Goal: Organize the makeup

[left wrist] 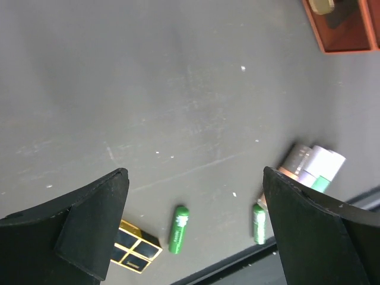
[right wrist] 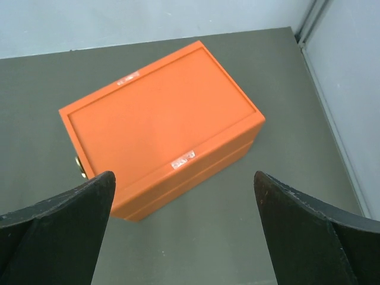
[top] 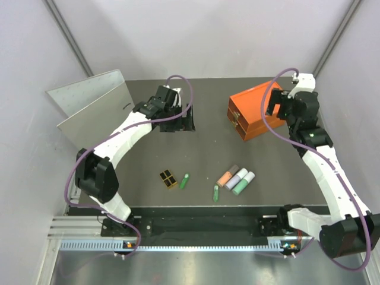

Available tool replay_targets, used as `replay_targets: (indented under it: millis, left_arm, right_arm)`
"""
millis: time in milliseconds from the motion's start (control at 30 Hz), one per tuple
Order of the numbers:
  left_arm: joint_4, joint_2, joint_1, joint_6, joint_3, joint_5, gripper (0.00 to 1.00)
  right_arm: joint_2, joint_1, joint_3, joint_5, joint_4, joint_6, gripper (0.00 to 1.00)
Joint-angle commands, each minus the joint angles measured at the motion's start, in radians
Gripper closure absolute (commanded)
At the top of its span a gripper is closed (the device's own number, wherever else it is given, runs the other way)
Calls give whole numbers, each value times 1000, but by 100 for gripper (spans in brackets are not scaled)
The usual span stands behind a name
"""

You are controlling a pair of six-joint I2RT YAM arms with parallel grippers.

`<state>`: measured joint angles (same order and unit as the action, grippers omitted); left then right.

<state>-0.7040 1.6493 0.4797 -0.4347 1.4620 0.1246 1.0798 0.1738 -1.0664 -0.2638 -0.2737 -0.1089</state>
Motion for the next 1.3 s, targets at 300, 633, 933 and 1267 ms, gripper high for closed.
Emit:
replay_targets:
  millis: [300, 633, 933, 1267]
  left_arm:
    - [104, 141, 23, 37, 155, 299, 1]
    - [320, 314, 60, -120, 195, 518, 34]
    - [857, 415, 60, -504, 132, 679, 32]
    - [1123, 541, 60, -717, 146, 684, 35]
  right_arm:
    - [107, 15, -179, 110, -68, 3, 0]
    - [250, 13, -251, 184, -114, -34, 11]
    - [360, 1, -276, 256, -48, -54, 83]
    - [558, -46, -353, 452, -111, -115, 100]
